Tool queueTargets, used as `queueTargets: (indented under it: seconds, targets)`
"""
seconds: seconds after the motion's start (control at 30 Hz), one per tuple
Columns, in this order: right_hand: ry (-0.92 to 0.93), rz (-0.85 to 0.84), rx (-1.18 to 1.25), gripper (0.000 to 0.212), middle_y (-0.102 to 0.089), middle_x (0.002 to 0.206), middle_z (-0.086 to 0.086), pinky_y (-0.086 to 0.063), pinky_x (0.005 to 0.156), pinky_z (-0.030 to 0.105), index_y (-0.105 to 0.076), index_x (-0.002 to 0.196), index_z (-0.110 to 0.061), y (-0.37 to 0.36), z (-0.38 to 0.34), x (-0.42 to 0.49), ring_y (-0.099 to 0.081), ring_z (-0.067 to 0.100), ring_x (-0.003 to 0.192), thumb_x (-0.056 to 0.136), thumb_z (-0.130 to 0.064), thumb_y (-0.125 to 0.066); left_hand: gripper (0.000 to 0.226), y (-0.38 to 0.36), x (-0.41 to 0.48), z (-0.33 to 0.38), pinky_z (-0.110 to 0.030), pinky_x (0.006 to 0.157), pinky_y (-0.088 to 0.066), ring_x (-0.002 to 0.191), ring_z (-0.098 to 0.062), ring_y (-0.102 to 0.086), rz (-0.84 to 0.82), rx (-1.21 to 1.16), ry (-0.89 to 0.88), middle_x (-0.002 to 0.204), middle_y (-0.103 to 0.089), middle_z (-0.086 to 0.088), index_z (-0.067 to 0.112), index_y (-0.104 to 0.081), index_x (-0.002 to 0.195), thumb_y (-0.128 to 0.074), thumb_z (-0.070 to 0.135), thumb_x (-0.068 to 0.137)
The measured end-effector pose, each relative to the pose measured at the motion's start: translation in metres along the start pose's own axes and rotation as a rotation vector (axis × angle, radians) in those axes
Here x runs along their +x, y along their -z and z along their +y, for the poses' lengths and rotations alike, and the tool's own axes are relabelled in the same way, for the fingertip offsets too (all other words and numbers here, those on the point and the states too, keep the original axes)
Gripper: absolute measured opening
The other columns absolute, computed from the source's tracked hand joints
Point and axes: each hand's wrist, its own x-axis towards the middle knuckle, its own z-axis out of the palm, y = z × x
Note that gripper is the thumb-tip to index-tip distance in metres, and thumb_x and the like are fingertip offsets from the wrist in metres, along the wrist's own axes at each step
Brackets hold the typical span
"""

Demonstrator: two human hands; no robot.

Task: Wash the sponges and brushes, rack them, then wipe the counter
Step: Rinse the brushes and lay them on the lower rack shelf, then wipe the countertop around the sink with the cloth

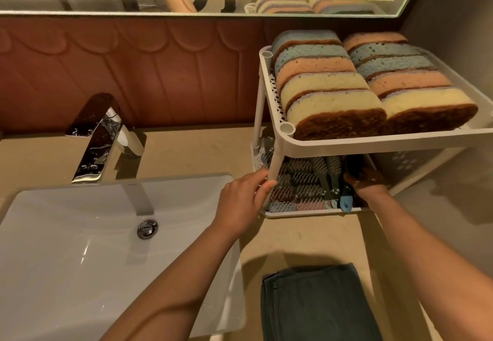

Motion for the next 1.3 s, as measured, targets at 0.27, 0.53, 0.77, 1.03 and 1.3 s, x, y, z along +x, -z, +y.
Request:
queueTargets:
  seconds: [0.27,0.53,0.77,1.03,1.3]
  targets:
    - [-0.008,-0.009,-0.007,0.054,-0.041,0.144,0.017,-0.029,0.110,0.045,-0.041,0.138,-0.009,-0.002,-0.004,0.010,-0.038,0.037,0.132,0.091,-0.030,-0.055,0.025,-0.002,0.000,-0.003,-0.019,0.055,-0.028,0.064,-0.009,-0.046,-0.006,-0.006,-0.017,0.084,-0.068,-0.002,0.017,-0.061,0.097,-0.044,0.036,0.095]
    - [-0.009,-0.018,-0.025,0.057,-0.041,0.145,0.015,-0.031,0.109,0.046,-0.036,0.142,-0.012,-0.013,0.000,0.015,-0.038,0.038,0.131,0.092,-0.032,-0.055,0.026,-0.003,0.003,-0.006,-0.024,0.060,-0.037,0.066,-0.011,-0.052,-0.028,0.000,-0.025,0.086,-0.067,0.000,0.017,-0.060,0.098,-0.044,0.037,0.094]
    - [0.108,0.072,-0.095,0.054,-0.048,0.137,0.019,-0.037,0.103,0.044,-0.042,0.136,-0.006,-0.015,0.002,0.008,-0.044,0.038,0.126,0.089,-0.024,-0.060,0.031,-0.004,0.003,-0.008,-0.026,0.059,-0.038,0.070,-0.019,-0.060,-0.011,-0.003,-0.042,0.085,-0.068,0.001,0.019,-0.061,0.100,-0.041,0.041,0.094]
    - [0.288,0.160,0.092,0.032,-0.061,0.108,0.016,-0.046,0.078,0.032,-0.058,0.119,-0.006,-0.017,0.005,-0.081,-0.057,0.025,0.091,0.089,-0.012,-0.059,0.022,0.000,0.000,0.002,-0.025,0.057,-0.037,0.071,-0.013,-0.055,-0.032,-0.036,0.051,0.082,-0.059,0.009,0.022,-0.058,0.094,-0.044,0.039,0.094]
    - [0.336,0.061,0.031,0.024,-0.054,0.108,-0.005,-0.037,0.088,0.017,-0.063,0.112,-0.017,-0.039,0.054,-0.201,-0.050,0.009,0.100,0.088,-0.011,-0.059,0.035,-0.006,-0.039,0.020,-0.002,0.072,-0.038,0.090,0.000,-0.047,-0.110,-0.515,0.403,0.121,-0.044,0.004,0.017,-0.044,0.129,-0.049,0.026,0.095]
